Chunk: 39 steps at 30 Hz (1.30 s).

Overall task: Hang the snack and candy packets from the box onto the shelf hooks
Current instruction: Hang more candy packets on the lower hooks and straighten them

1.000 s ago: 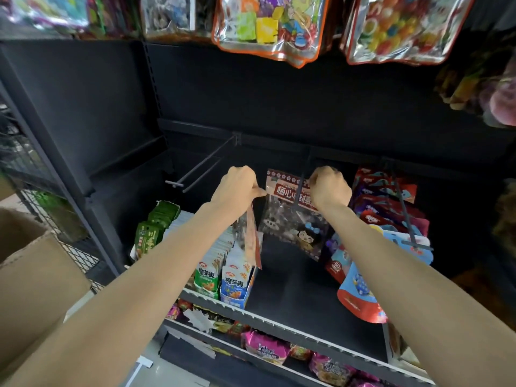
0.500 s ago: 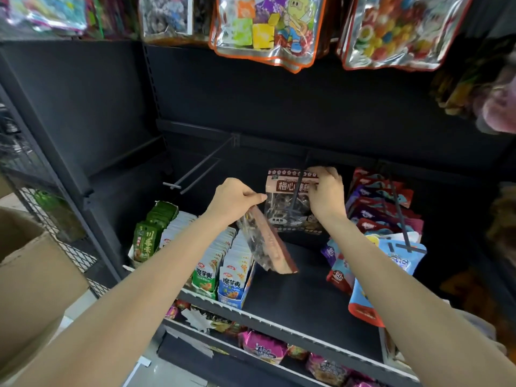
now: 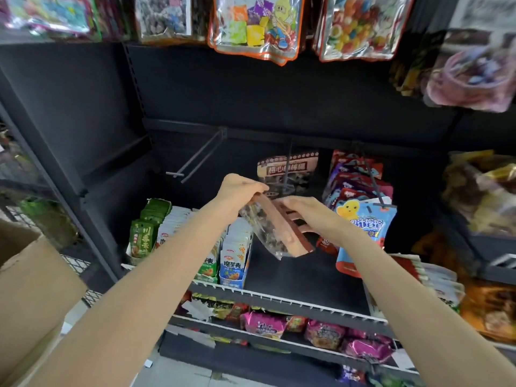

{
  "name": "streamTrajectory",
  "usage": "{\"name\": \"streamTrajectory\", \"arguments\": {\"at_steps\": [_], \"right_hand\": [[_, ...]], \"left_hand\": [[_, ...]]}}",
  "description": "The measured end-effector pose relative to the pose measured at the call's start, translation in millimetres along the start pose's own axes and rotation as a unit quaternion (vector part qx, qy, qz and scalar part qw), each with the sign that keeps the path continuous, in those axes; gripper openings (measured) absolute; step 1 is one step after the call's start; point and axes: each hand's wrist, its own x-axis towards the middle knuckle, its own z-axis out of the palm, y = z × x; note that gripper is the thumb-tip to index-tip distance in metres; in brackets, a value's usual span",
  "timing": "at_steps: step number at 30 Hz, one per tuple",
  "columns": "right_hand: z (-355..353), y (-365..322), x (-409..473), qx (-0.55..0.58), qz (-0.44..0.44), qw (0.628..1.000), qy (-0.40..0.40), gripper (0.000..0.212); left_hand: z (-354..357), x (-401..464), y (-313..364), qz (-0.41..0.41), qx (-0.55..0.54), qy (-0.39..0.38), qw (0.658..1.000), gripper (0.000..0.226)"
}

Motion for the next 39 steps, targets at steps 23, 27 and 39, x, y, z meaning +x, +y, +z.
{"name": "streamTrajectory", "arguments": {"at_steps": [23, 27, 39], "right_hand": [[-17, 28, 9, 0.059, -0.064, 0.981, 0.174, 0.011], [-25, 20, 8, 0.05, -0.072, 0.973, 0.212, 0.012], [-28, 20, 27, -0.05, -0.04, 0.95, 0.305, 0.013]], "left_hand": [[-7, 2, -11, 0.178, 0.264, -0.024, 0.948, 0.018], [6, 4, 0, 0.21, 0.265, -0.035, 0.94, 0.017], [22, 13, 3, 0.233, 0.291, -0.017, 0.928, 0.02]]}}
